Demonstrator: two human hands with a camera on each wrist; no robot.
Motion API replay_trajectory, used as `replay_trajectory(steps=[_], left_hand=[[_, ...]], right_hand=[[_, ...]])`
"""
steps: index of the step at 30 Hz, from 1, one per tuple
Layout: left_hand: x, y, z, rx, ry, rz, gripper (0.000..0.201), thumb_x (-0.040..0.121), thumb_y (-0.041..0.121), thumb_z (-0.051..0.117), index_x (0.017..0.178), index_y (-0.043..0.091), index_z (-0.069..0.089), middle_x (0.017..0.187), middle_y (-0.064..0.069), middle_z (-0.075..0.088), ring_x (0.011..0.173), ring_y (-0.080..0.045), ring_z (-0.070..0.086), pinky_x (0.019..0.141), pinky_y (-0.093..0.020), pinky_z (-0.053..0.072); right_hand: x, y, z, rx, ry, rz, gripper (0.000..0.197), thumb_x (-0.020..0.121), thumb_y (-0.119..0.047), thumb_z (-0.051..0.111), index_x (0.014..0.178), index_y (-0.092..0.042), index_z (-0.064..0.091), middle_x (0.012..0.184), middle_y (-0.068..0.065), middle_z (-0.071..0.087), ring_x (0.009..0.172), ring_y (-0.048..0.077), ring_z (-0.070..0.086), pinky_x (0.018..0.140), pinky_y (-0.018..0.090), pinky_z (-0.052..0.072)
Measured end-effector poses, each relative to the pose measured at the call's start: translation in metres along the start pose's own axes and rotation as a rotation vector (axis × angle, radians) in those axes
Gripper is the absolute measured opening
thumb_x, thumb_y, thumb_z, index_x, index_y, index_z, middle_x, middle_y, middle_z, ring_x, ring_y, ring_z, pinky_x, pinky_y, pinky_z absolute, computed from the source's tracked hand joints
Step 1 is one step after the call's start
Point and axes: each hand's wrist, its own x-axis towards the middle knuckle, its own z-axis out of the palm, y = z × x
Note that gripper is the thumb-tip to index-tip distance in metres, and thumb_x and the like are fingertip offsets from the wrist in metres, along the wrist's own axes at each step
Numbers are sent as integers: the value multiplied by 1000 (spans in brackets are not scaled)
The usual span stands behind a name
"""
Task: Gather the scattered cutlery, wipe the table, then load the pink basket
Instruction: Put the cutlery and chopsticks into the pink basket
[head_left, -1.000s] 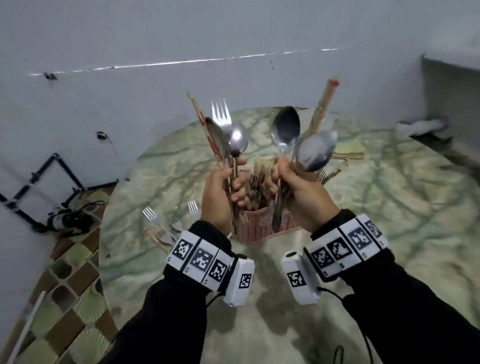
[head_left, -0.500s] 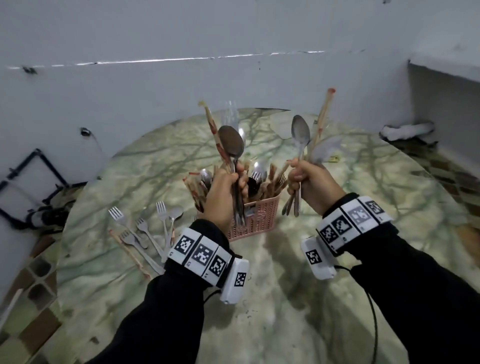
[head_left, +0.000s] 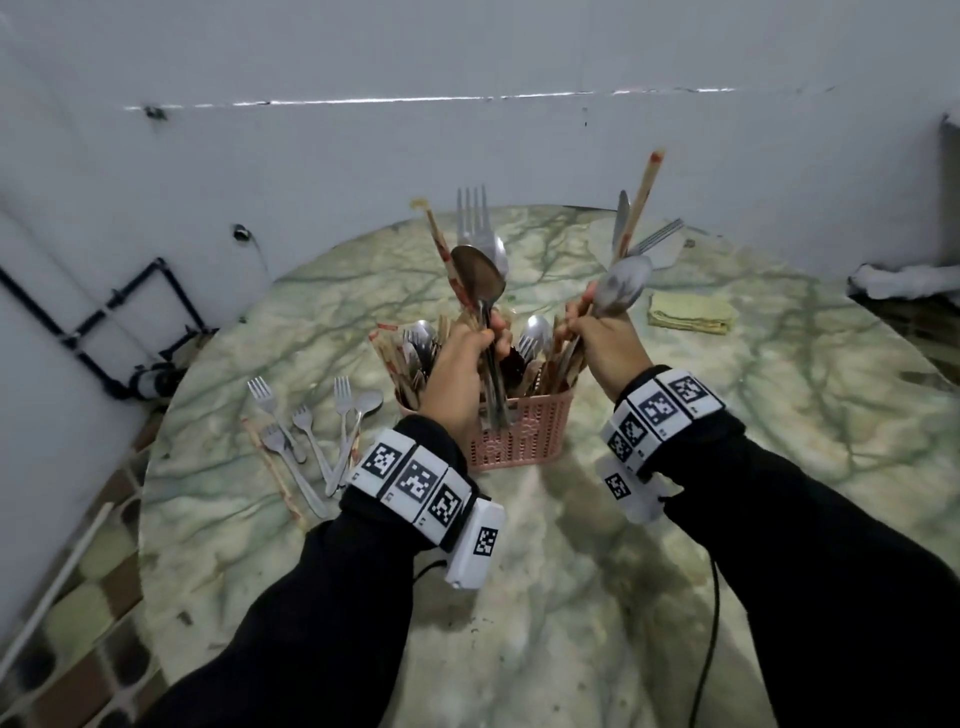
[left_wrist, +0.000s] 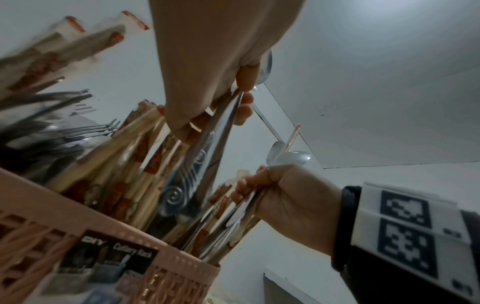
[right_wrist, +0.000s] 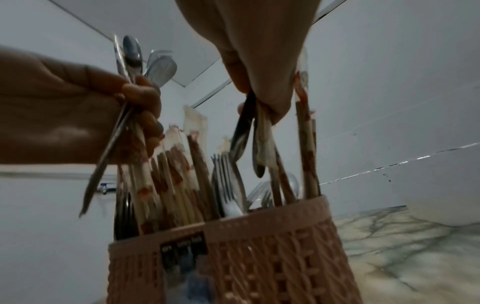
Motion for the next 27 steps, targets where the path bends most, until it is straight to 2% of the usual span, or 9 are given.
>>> replay_trajectory(steps=[3,5,7,9,14,17,19,23,27], left_hand=[[3,-4,-2,3,37,17,29,97,1,26,82,13,47,65,4,46,57,-3,49,58,-11,46],[4,-7,-3,12,42,21,29,97,1,26,82,13,47,65,3,47,58,-3,50,62,-12,45],[5,-10,-5,45,44,24,29,97,1,25,82,13,47,68,2,46,61,-4,49,66,-14,44],[6,-13,-6,74,55,20,29,97,2,26,83,14,48,70,1,46,65,-6,48,70,-19,42],[11,-17,-6,102,80,2,30,97,3,27,83,15,50,72,1,48,67,-7,50,74,-23,43],[13,-17,-6,86,79,-10,30,97,2,27,83,14,50,73,1,49,68,-7,50,75,-24,43],[14,-18,-6,99,75,-7,29,97,2,26,84,14,50,74,0,48,71,-10,49,80,-29,40],[13,-18,-7,84,81,-20,29,97,2,26,83,13,50,73,-1,48,72,-12,48,79,-31,41],[12,-20,-10,82,83,-24,25,95,6,30,84,13,52,73,-2,49,75,-15,48,86,-38,37]], right_hand=[[3,6,1,-73,-57,-65,38,87,16,38,71,-18,40,75,1,46,72,13,49,75,22,43],[4,14,2,-166,-113,-108,33,91,9,40,76,-20,43,85,4,50,86,16,54,84,19,45],[4,23,2,-232,-157,-136,25,94,5,40,85,-18,45,96,7,51,104,25,54,95,30,44],[4,30,2,-295,-168,-198,17,94,3,41,94,-13,44,99,6,50,108,29,53,100,38,42],[5,37,0,-406,-191,-239,16,92,3,47,98,-12,46,106,17,54,110,33,54,100,42,43],[6,36,-2,-492,-208,-227,16,93,-3,49,109,-1,54,112,20,57,110,32,54,101,45,41],[5,33,-1,-569,-242,-192,23,95,-8,48,114,2,55,114,20,58,110,30,54,99,39,43],[1,32,4,-657,-255,-149,22,95,-7,47,108,3,60,104,19,62,95,26,57,75,21,39],[6,32,3,-651,-203,-132,24,91,-7,55,113,0,60,107,12,63,100,20,58,77,14,39]])
